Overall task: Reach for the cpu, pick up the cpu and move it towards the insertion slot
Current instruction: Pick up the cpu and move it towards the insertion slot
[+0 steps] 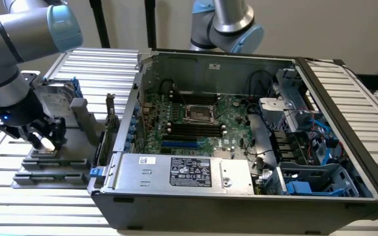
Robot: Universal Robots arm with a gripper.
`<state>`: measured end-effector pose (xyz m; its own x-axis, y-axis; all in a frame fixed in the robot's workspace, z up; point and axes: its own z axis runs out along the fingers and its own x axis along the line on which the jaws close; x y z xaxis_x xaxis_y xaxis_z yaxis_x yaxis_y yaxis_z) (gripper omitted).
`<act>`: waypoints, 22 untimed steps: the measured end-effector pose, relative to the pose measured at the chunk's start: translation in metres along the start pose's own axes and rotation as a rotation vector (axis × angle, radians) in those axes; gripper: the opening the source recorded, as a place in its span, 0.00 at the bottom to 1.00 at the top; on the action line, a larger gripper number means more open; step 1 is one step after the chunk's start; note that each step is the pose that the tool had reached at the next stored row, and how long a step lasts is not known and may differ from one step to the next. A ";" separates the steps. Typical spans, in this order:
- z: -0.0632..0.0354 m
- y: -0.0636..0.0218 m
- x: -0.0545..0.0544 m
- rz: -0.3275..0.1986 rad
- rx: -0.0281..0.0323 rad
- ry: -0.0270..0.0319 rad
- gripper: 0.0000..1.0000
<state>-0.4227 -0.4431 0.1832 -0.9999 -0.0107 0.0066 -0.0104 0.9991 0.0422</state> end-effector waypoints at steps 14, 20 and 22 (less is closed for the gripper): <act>-0.0443 0.0019 0.000 0.000 0.0000 0.0002 0.55; -0.0716 0.0030 -0.001 0.000 0.0001 0.0002 0.55; -0.0810 0.0034 -0.002 0.000 0.0000 0.0001 0.55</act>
<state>-0.4204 -0.4431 0.2642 -0.9999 -0.0108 0.0067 -0.0105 0.9991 0.0422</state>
